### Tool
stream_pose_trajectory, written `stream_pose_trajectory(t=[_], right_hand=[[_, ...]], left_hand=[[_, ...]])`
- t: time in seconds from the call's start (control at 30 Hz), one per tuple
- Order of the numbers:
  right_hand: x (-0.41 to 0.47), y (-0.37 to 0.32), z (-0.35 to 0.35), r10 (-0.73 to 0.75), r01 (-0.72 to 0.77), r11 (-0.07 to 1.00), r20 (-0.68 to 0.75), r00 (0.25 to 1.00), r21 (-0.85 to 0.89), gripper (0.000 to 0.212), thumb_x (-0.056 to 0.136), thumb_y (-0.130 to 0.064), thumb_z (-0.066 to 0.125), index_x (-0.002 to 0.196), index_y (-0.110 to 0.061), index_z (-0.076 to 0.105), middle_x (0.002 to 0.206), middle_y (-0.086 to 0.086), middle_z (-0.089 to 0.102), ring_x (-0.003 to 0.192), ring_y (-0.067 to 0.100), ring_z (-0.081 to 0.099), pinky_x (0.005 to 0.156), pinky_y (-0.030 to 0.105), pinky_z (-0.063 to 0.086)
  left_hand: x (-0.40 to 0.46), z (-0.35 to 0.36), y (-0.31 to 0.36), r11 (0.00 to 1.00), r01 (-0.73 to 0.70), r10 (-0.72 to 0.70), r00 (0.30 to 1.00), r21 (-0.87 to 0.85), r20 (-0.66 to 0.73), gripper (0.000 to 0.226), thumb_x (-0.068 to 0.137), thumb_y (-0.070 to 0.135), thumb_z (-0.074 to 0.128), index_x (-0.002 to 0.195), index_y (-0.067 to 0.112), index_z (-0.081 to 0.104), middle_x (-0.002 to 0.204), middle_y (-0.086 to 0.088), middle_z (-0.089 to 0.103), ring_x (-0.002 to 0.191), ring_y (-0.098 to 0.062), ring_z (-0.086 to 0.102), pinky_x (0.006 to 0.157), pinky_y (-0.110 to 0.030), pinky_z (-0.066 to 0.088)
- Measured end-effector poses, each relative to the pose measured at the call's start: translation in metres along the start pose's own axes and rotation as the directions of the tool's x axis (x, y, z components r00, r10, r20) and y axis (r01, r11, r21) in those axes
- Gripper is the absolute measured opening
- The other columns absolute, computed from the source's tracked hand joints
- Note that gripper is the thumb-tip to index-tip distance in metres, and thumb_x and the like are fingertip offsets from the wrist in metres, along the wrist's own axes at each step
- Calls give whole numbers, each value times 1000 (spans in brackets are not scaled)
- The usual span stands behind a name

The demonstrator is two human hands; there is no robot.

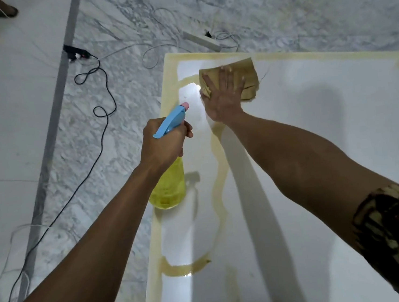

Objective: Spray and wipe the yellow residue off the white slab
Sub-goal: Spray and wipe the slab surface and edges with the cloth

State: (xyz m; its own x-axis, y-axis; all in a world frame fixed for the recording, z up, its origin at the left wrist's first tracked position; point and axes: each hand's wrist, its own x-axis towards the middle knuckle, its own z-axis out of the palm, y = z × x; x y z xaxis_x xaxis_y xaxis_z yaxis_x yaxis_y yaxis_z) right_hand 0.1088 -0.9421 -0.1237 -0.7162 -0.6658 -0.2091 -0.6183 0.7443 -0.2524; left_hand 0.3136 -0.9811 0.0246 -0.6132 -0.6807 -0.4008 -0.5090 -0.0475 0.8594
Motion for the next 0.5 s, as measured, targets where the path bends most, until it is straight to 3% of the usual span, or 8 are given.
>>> stream_pose_trajectory(t=[0.07, 0.17, 0.3, 0.37, 0.5], right_hand=[[-21, 0, 12, -18, 16, 995, -28, 999, -95, 59, 103, -55, 23, 158, -37, 13, 167, 13, 3, 154, 34, -2, 118, 64, -6], [-52, 0, 17, -6, 4, 996, -24, 1000, -90, 58, 103, -54, 25, 157, -38, 14, 167, 15, 3, 154, 33, -2, 119, 64, -4], [-109, -5, 31, -16, 16, 995, -5, 1000, -101, 62, 99, -57, 9, 157, -36, 20, 165, 17, 15, 153, 37, 9, 118, 66, 5], [-144, -8, 41, -7, 5, 997, -23, 1000, -72, 61, 102, -55, 11, 151, -31, 39, 157, 20, 34, 147, 41, 29, 114, 69, 21], [-226, -16, 66, -30, 31, 998, 7, 1000, -58, 57, 102, -53, 19, 149, -31, 44, 155, 20, 38, 144, 43, 33, 113, 69, 24]], left_hand=[[-9, -1, -2, 1000, -4, 4, 1000, 10, 8, 52, 102, 5, 53, 103, 54, 68, 71, 9, 71, 73, -17, 66, 47, -24, 49], [-26, -2, -6, 1000, -4, 4, 1000, 3, 18, 52, 103, 3, 51, 112, 53, 65, 79, 2, 72, 67, -4, 66, 47, -22, 49], [-55, -9, -14, 1000, -16, 17, 999, -17, 43, 53, 103, 2, 51, 112, 52, 64, 80, 1, 72, 75, -9, 68, 46, -21, 49], [-76, -14, -22, 1000, -14, 15, 998, -10, 64, 53, 102, 0, 51, 115, 49, 65, 80, 0, 72, 78, -13, 68, 46, -21, 48], [-128, -28, -45, 999, -36, 35, 993, 7, 114, 54, 97, 0, 52, 120, 47, 66, 81, -2, 73, 80, -16, 69, 46, -23, 48]])
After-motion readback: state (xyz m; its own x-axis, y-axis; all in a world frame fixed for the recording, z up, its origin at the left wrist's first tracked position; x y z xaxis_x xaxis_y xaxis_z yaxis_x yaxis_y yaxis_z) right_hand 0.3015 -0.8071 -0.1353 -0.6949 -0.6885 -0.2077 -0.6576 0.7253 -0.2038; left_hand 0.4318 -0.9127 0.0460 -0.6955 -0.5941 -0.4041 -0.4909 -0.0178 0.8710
